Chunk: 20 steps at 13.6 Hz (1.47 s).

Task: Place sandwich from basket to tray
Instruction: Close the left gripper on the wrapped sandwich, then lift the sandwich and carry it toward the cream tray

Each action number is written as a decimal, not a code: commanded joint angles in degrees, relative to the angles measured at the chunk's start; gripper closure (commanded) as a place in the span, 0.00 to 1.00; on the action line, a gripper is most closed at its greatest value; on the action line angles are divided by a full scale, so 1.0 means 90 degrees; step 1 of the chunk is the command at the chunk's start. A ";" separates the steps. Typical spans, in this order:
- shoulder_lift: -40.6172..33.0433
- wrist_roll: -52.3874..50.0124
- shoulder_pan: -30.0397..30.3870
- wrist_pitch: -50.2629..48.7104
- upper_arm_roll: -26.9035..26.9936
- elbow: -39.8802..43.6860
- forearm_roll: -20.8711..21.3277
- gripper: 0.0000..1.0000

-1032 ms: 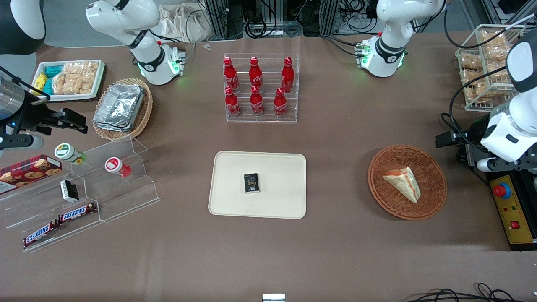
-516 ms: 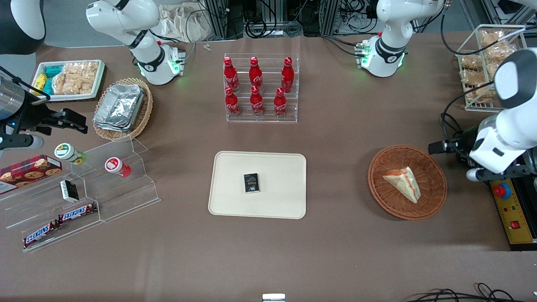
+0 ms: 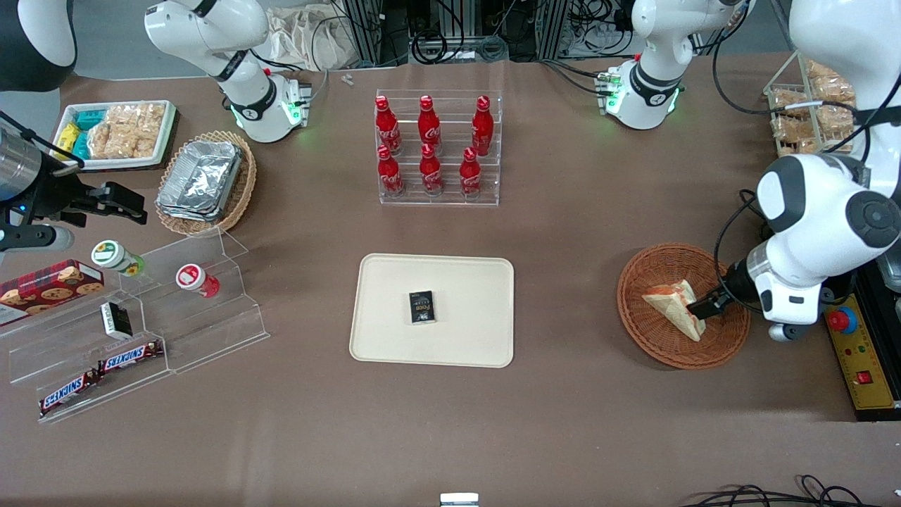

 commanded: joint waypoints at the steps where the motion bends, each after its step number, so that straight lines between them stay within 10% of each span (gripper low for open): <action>1: 0.0349 -0.0438 0.0057 0.0260 -0.0024 0.0010 -0.0093 0.01; 9: 0.0692 -0.0547 0.0067 0.1374 -0.0005 -0.0663 -0.0044 0.11; 13: 0.0498 -0.0488 0.0037 0.1102 -0.0014 -0.0683 -0.0005 1.00; 20: -0.0732 -0.0556 -0.0002 -0.0966 -0.0443 -0.0021 -0.0015 1.00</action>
